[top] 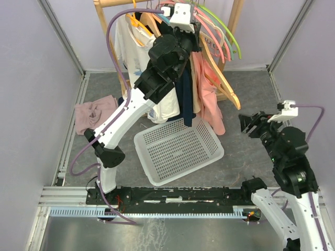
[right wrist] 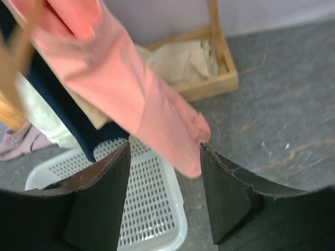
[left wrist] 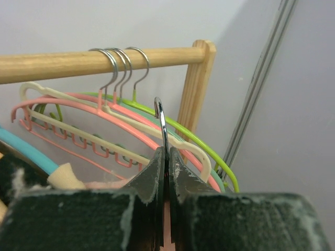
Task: Remove the t-shirt from the hanger
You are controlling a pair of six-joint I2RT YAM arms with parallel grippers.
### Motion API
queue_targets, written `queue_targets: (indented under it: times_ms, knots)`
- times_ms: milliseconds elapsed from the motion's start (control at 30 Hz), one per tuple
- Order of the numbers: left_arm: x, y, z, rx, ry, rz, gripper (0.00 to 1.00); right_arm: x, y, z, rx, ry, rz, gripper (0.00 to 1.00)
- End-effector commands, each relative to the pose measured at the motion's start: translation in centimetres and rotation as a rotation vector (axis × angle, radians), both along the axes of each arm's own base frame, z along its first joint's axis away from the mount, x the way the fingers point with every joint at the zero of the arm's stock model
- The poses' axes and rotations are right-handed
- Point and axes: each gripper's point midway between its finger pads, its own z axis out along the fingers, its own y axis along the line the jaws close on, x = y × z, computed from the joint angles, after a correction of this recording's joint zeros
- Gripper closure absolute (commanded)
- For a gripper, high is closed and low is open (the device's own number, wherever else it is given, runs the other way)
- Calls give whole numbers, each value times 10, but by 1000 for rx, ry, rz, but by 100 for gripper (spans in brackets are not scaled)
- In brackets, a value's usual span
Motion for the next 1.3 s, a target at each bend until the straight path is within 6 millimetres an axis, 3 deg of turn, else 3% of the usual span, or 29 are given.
queue_targets:
  times_ms: [0, 200, 333, 500, 700, 967, 1267]
  knots:
    - [-30, 10, 47, -109, -94, -60, 97, -3, -19, 60, -72, -111, -72, 36]
    - [-32, 3, 34, -91, -70, -81, 97, -6, -20, 120, -106, -221, -57, 35]
    - [-33, -4, 28, -83, -58, -88, 97, -4, 0, 153, -101, -280, 47, 35]
    - [-38, -13, 24, -68, -55, -90, 97, 4, 28, 178, -88, -309, 187, 34]
    - [-45, -22, 20, -55, -50, -96, 97, 26, 55, 178, -59, -275, 299, 32]
    - [-55, -33, 14, -37, -37, -95, 97, 50, 67, 169, -63, -245, 332, 31]
    - [-63, -45, 10, -19, -31, -88, 97, 59, 73, 163, -60, -231, 353, 36]
